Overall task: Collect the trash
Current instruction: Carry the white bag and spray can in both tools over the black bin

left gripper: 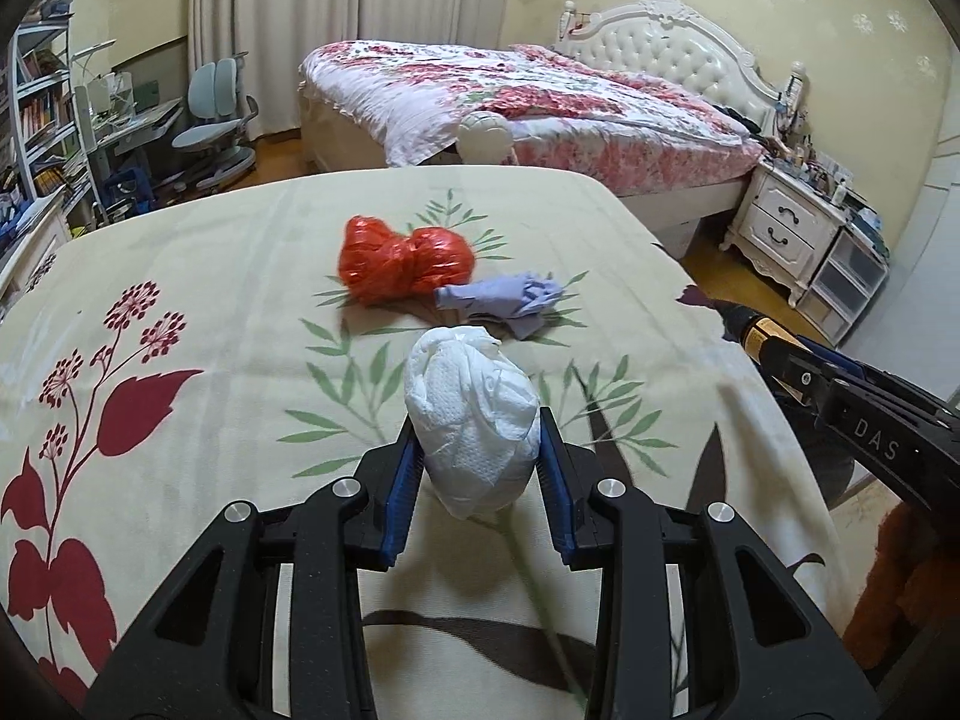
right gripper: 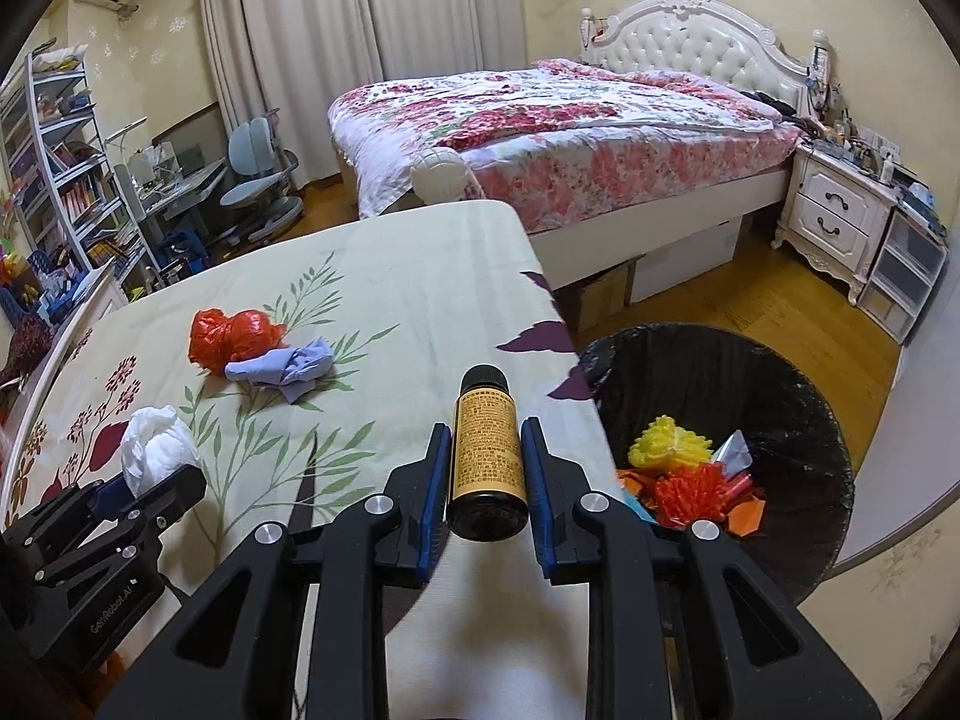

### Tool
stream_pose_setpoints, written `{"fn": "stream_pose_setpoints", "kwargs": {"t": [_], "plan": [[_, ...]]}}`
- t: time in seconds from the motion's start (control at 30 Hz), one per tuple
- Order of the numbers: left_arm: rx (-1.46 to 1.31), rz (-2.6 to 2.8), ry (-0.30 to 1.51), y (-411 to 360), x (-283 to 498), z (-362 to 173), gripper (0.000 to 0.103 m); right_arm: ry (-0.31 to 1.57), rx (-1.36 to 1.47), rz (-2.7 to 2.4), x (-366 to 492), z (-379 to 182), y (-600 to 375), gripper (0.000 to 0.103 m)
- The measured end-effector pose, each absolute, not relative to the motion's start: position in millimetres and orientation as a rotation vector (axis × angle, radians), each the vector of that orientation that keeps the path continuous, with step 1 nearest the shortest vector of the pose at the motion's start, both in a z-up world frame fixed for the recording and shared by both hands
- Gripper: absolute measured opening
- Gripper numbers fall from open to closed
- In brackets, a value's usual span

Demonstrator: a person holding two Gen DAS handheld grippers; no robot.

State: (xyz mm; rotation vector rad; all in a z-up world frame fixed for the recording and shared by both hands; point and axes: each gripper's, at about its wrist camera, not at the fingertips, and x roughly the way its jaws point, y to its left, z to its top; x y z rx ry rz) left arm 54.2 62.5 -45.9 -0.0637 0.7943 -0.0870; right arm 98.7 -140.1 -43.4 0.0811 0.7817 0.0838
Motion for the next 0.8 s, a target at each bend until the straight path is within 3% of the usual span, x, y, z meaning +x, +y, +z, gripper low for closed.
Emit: {"fn": "stream_pose_setpoints", "kwargs": {"t": [0.8], "plan": [[0.058,-0.32,0.772,-95,109,-44,0.035,0.754,0.163,-0.149,109,-55,-253,0.025]]}}
